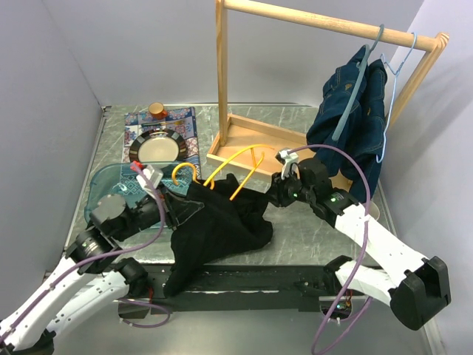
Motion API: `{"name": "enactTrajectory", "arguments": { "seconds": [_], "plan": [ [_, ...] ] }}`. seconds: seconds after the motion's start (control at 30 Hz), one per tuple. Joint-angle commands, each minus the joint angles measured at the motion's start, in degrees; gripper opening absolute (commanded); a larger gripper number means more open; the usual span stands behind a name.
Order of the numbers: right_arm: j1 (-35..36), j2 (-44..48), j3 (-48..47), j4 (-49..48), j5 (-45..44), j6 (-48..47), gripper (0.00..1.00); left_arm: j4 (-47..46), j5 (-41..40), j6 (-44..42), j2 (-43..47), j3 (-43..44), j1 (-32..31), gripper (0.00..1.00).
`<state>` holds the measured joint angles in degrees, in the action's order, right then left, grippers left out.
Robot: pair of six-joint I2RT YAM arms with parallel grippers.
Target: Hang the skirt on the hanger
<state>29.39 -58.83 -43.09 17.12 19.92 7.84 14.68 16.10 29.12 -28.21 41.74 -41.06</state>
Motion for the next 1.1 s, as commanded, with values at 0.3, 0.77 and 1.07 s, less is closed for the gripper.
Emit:
{"name": "enactTrajectory", "arguments": {
  "seconds": [0.3,0.77,1.07],
  "plan": [
    [-0.6,6.0,-17.8,12.8,3.3,-13.9,0.0,2.3,5.7,-10.8,1.0,8.5,0.0,0.01],
    [-5.5,5.7,-29.6,14.5,-3.0,-17.2,0.0,7.1,4.1,-21.5,3.5,9.9,0.0,0.01],
    [-7.9,2.3,-35.3,14.4,-0.5,-16.6,0.0,14.3,2.7,-30.4,0.5,14.4,0.0,0.01]
  ]
}}
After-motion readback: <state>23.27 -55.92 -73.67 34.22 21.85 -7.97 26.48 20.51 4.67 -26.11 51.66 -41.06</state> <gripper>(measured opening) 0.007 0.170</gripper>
